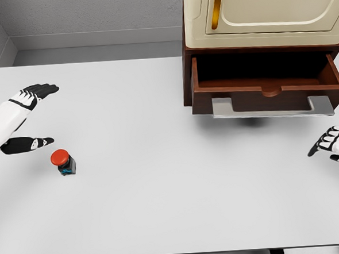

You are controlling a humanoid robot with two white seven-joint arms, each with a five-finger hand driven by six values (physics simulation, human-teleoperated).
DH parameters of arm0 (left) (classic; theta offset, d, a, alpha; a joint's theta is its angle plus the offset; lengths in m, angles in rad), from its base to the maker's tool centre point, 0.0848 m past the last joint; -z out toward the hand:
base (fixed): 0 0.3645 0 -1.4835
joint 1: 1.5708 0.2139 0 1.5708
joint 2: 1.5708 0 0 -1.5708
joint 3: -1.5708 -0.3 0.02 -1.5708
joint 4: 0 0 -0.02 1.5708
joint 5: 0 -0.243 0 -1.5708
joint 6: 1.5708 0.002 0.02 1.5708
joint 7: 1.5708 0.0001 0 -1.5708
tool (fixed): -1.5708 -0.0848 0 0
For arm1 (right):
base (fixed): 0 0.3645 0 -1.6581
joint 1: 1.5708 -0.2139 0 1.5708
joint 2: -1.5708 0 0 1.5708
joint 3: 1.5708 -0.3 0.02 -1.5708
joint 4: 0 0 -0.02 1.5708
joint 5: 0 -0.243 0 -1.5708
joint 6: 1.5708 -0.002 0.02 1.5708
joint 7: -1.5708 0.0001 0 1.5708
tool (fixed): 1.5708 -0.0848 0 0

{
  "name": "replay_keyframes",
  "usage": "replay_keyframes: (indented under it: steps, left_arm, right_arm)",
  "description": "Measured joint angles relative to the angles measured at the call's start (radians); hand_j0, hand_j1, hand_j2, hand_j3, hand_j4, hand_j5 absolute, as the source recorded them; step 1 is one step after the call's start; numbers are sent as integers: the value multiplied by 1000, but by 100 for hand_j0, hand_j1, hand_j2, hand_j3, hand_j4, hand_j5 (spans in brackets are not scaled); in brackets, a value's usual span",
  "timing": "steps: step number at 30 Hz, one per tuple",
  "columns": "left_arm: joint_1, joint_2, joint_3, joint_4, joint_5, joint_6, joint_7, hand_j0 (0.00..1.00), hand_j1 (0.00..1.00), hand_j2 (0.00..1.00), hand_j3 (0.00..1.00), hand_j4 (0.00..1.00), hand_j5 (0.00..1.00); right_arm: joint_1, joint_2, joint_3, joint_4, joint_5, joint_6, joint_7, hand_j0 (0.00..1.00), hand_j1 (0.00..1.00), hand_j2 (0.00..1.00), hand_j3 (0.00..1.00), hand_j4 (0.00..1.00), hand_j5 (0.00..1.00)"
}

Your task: Put the switch into the drawer with left arm, and close the drawer with right arm

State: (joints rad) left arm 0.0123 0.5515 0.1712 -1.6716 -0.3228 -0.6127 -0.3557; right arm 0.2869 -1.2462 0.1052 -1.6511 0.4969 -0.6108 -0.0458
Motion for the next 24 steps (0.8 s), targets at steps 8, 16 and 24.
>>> replay_keyframes:
  steps: [8,16,24]
  left_arm:
    - [46,4,0,3,51,0,8,100,100,100,100,100,100]
    - [100,81,-6,22,398,0,21,100,100,100,100,100,100]
    - [181,143,-134,27,665,0,17,100,100,100,100,100,100]
  right_arm:
    - [0,1,-3,-6,-1,0,0,68,68,68,68,68,68]
    - [3,-1,-5,-5,-1,0,0,68,68,68,68,68,68]
    - [3,-3,-10,-8,-1,0,0,68,68,68,68,68,68]
